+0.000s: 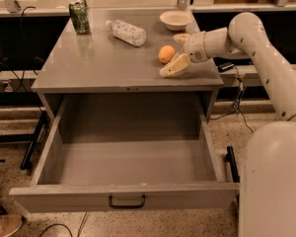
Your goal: Pick orange from top drawer and place on counter
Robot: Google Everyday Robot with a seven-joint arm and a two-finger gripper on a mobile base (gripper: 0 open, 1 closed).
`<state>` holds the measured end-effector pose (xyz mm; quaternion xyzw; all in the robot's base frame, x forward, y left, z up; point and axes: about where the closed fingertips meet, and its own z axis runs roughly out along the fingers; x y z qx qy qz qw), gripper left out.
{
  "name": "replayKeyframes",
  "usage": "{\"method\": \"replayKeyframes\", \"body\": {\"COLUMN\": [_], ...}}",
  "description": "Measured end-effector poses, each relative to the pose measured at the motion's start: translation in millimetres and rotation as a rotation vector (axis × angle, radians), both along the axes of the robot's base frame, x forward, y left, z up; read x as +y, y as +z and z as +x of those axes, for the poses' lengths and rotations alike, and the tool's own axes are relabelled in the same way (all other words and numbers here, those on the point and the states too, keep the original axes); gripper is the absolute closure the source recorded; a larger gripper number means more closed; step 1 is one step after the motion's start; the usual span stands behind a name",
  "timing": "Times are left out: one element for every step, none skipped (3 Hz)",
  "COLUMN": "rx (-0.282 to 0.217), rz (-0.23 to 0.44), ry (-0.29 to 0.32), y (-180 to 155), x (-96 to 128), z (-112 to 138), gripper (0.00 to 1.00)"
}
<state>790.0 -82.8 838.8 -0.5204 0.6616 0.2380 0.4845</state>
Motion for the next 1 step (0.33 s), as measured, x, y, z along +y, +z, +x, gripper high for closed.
{"method": "replayKeyframes", "body": {"rx": [-0.087], "rz": [-0.034], "ry": [-0.050], "y": [30.9], "x": [-20.8], "z": [-17.5], "gripper": [0.00]}}
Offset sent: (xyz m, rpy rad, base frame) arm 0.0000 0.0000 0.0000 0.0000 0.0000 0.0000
